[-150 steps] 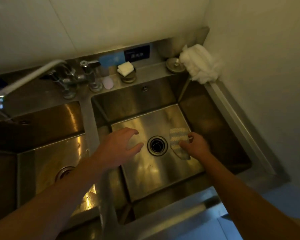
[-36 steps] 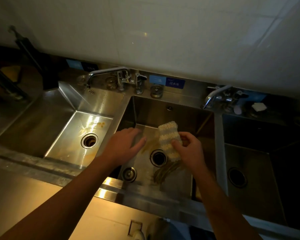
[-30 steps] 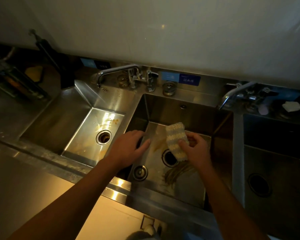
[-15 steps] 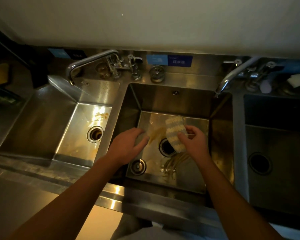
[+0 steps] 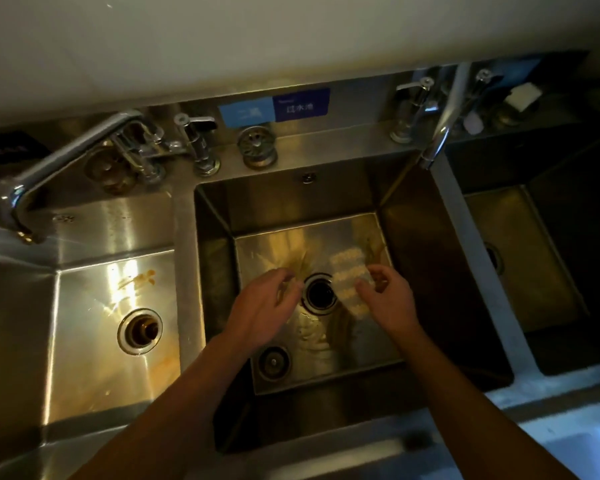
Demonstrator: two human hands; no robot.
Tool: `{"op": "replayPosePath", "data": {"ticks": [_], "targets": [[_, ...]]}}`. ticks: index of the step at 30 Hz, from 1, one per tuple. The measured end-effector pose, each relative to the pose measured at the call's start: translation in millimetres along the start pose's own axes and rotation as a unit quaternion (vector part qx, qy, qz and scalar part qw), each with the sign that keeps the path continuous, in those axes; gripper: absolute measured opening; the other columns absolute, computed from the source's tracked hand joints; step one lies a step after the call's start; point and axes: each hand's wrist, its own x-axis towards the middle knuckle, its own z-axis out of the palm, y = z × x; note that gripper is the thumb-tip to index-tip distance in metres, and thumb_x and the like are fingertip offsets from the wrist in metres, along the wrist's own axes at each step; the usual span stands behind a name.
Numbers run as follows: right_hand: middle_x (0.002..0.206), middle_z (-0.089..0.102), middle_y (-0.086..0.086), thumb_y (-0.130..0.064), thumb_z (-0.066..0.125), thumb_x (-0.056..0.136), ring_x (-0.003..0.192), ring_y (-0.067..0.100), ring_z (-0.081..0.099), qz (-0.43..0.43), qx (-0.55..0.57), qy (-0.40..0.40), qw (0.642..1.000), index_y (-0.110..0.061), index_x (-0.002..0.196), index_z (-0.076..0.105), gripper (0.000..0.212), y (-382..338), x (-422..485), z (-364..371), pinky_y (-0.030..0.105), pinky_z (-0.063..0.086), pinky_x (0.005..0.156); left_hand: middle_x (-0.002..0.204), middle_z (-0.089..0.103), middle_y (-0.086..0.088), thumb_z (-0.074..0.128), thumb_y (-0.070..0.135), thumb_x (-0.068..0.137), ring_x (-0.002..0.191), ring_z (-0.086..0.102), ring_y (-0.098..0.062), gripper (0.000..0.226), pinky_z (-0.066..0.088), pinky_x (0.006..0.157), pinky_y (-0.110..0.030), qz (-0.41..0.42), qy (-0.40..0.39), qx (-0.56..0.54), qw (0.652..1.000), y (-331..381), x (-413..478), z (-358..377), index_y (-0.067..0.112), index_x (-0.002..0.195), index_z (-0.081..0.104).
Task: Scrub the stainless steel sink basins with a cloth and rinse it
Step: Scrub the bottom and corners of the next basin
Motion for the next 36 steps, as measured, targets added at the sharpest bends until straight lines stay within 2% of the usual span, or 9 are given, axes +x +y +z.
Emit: {"op": "replayPosePath", "data": {"ticks": [5, 8, 13, 19, 22, 27, 32, 36], "targets": [[0.096, 0.067, -0.005, -0.022, 0.075, 0.084, 0.084, 0.008, 0.064, -0.007, -0.024, 0.03, 0.999, -0.021, 0.108, 0.065, 0.025, 30, 26, 19, 0.018, 0.046, 0.066, 0.125, 0.064, 0.003, 0.028, 0.068, 0.088, 0.112, 0.06, -0.018, 0.067, 0.047, 0.092, -0.037, 0.055, -0.05, 0.105, 0.992, -17, 39, 17, 0.024, 0.129, 0.058], [0.098, 0.069, 0.001, -0.017, 0.076, 0.083, 0.085, 0.014, 0.065, -0.01, -0.034, 0.035, 0.999, -0.014, 0.111, 0.067, 0.03, 41, 51, 27, 0.022, 0.048, 0.07, 0.128, 0.062, 0.004, 0.029, 0.067, 0.091, 0.115, 0.058, -0.018, 0.065, 0.046, 0.095, -0.039, 0.094, -0.057, 0.141, 0.984, -20, 61, 26, 0.024, 0.132, 0.056], [0.088, 0.062, -0.013, -0.016, 0.075, 0.084, 0.076, -0.004, 0.057, -0.04, -0.023, 0.03, 0.998, -0.021, 0.11, 0.063, 0.029, 53, 88, 37, 0.008, 0.043, 0.065, 0.127, 0.063, 0.003, 0.031, 0.066, 0.092, 0.112, 0.059, -0.017, 0.063, 0.048, 0.093, -0.04, 0.089, -0.024, 0.117, 0.989, -31, 87, 38, 0.023, 0.131, 0.056], [0.099, 0.066, -0.006, -0.019, 0.072, 0.087, 0.085, 0.005, 0.061, -0.058, -0.027, 0.024, 0.998, -0.018, 0.114, 0.065, 0.029, 70, 108, 47, 0.022, 0.049, 0.075, 0.128, 0.062, 0.006, 0.032, 0.068, 0.09, 0.113, 0.059, -0.014, 0.063, 0.049, 0.091, -0.036, 0.038, -0.01, 0.085, 0.996, -52, 75, 68, 0.027, 0.131, 0.056], [0.097, 0.066, -0.01, -0.02, 0.071, 0.087, 0.083, -0.003, 0.06, -0.081, -0.026, -0.006, 0.996, -0.025, 0.108, 0.063, 0.024, 65, 110, 51, 0.02, 0.05, 0.074, 0.129, 0.062, 0.005, 0.031, 0.068, 0.091, 0.115, 0.059, -0.015, 0.064, 0.048, 0.094, -0.035, 0.037, 0.002, 0.094, 0.995, -54, 68, 76, 0.025, 0.132, 0.055], [0.097, 0.068, -0.008, -0.022, 0.07, 0.087, 0.087, 0.007, 0.064, -0.101, -0.04, -0.023, 0.994, -0.027, 0.105, 0.063, 0.02, 72, 109, 60, 0.022, 0.049, 0.073, 0.129, 0.061, 0.005, 0.036, 0.064, 0.094, 0.116, 0.056, -0.014, 0.058, 0.047, 0.095, -0.036, 0.059, 0.008, 0.11, 0.992, -43, 64, 89, 0.025, 0.134, 0.054], [0.097, 0.068, -0.003, -0.019, 0.07, 0.086, 0.089, 0.016, 0.064, -0.083, -0.044, -0.006, 0.996, -0.026, 0.103, 0.064, 0.019, 80, 111, 59, 0.036, 0.054, 0.083, 0.13, 0.06, 0.007, 0.033, 0.067, 0.094, 0.117, 0.055, -0.012, 0.061, 0.046, 0.096, -0.035, 0.048, 0.008, 0.113, 0.992, -46, 67, 87, 0.027, 0.135, 0.053], [0.086, 0.064, -0.012, -0.02, 0.072, 0.084, 0.082, 0.012, 0.062, -0.072, -0.049, 0.038, 0.995, -0.032, 0.095, 0.06, 0.021, 81, 114, 53, 0.035, 0.054, 0.079, 0.132, 0.059, 0.009, 0.027, 0.072, 0.09, 0.116, 0.057, -0.012, 0.067, 0.047, 0.095, -0.034, 0.03, -0.003, 0.13, 0.991, -53, 73, 82, 0.029, 0.135, 0.052]]}}
